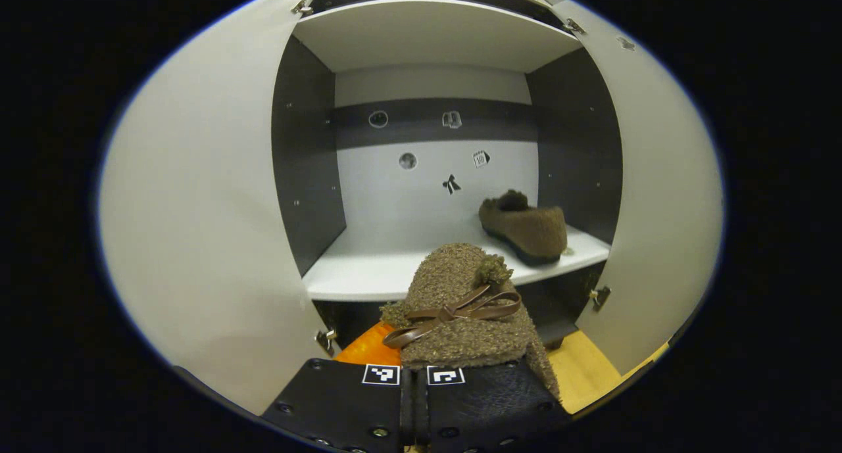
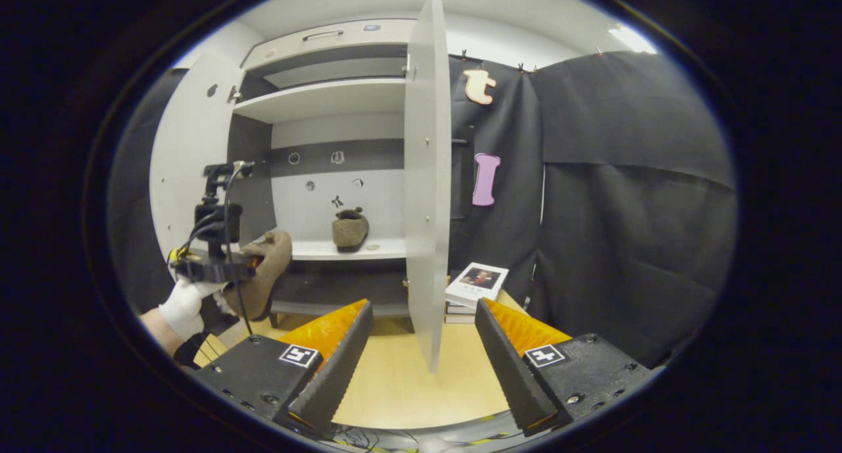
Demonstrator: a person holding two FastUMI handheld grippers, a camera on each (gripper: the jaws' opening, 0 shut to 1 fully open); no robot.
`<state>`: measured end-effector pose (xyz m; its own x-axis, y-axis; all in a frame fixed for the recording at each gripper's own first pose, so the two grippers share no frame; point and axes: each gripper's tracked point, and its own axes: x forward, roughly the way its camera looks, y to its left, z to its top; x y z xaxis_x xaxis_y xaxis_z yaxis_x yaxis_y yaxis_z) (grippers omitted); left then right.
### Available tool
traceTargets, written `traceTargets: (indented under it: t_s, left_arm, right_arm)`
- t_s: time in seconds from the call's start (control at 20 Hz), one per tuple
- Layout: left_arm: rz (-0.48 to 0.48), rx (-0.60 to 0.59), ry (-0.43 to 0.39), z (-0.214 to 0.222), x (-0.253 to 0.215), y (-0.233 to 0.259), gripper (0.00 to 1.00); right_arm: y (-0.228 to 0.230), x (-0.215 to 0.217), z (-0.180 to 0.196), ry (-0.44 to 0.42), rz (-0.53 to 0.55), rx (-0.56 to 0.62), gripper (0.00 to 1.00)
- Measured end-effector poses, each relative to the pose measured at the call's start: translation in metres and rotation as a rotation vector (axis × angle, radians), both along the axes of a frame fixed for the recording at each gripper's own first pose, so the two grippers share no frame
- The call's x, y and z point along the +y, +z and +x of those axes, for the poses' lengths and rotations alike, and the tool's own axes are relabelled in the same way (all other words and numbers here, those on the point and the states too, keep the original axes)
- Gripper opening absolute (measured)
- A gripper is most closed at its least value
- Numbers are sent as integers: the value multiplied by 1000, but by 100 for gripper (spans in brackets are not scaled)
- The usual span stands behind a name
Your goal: Grab one shoe with the right hand and put it into the shoe cabinet, grab the other shoe with the left hand and put it into the shoe cabinet; then close the right door with the right hand and the left door with the left hand.
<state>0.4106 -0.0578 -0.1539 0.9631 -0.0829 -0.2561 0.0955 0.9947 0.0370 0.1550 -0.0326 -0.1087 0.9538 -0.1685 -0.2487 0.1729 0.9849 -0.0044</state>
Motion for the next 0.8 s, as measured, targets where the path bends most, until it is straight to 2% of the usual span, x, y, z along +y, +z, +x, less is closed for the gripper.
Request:
traceTargets:
  t_s: [0.2,0.45,0.65,0.8]
  left_arm:
    - [-25,-32,29,57,0,31,1]
    - [-21,-36,77,127,7,41,1]
    - [10,39,92,173,9,19,1]
    - [4,151,88,194,3,-11,1]
  right_arm:
    - [-2,0,3,3,5,4,99]
    - [-8,-9,4,-23,10,24,99]
    - [-11,-15,3,-43,4,40,99]
    - [-13,-21,2,-57,9,48,99]
